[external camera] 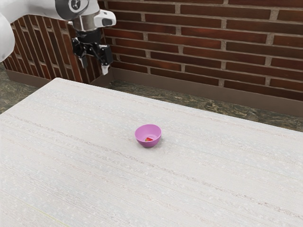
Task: Take strawberry from the bowl
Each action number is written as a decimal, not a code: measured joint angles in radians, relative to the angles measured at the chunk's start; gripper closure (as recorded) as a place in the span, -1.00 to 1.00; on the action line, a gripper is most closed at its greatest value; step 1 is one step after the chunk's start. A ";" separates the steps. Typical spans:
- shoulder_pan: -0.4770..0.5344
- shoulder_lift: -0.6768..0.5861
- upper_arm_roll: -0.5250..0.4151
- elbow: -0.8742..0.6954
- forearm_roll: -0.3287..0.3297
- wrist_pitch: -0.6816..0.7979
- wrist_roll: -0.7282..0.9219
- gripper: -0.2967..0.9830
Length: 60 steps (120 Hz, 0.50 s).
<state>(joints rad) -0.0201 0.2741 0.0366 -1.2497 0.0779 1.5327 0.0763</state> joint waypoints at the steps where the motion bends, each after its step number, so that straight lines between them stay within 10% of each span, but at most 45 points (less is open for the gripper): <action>1: -0.001 0.003 -0.002 0.002 0.000 0.003 0.000 -0.54; 60: -0.045 0.232 -0.046 0.112 0.001 0.151 0.008 -0.54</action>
<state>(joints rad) -0.0655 0.5061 -0.0089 -1.1373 0.0793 1.6835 0.0847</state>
